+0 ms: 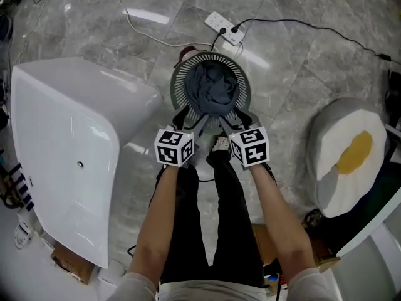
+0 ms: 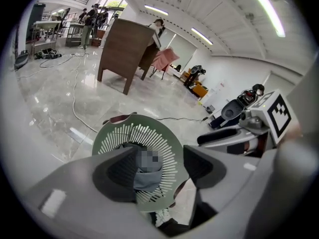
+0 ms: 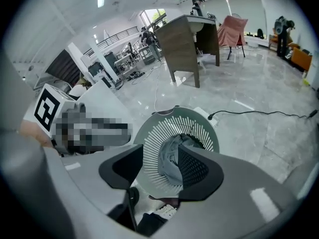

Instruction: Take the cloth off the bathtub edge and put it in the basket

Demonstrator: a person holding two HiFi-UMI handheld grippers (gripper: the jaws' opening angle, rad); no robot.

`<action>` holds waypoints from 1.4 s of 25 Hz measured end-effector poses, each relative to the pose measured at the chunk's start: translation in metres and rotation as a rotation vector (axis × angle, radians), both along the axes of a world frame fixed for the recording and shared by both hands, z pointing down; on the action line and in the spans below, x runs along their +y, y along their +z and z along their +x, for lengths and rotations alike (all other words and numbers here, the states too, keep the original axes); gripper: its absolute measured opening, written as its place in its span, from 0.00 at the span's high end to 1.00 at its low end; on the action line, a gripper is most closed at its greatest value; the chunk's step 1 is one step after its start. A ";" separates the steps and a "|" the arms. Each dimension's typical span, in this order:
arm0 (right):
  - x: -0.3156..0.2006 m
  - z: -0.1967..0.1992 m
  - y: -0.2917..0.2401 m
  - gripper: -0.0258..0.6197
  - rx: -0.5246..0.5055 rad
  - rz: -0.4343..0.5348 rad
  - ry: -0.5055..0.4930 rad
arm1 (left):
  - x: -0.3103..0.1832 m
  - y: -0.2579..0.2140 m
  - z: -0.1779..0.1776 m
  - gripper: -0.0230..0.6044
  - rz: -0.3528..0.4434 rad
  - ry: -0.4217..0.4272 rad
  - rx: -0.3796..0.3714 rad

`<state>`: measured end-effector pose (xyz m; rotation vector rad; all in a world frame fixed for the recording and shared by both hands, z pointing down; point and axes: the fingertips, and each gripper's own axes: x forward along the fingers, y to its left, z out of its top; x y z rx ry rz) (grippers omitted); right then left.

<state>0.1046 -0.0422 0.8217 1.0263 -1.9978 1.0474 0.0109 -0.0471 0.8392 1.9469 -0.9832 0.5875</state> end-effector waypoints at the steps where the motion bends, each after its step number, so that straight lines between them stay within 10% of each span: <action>1: 0.001 0.000 -0.008 0.66 -0.005 0.007 0.019 | 0.004 -0.007 0.004 0.46 0.006 0.019 0.004; 9: 0.025 -0.025 -0.104 0.66 -0.031 0.065 0.169 | 0.040 -0.107 -0.007 0.46 0.068 0.240 -0.003; 21: 0.126 -0.060 -0.298 0.66 -0.101 0.219 0.322 | 0.108 -0.292 -0.049 0.46 0.175 0.225 0.039; 35: 0.185 -0.078 -0.359 0.66 -0.104 0.264 0.344 | 0.161 -0.381 -0.079 0.46 0.297 0.294 0.029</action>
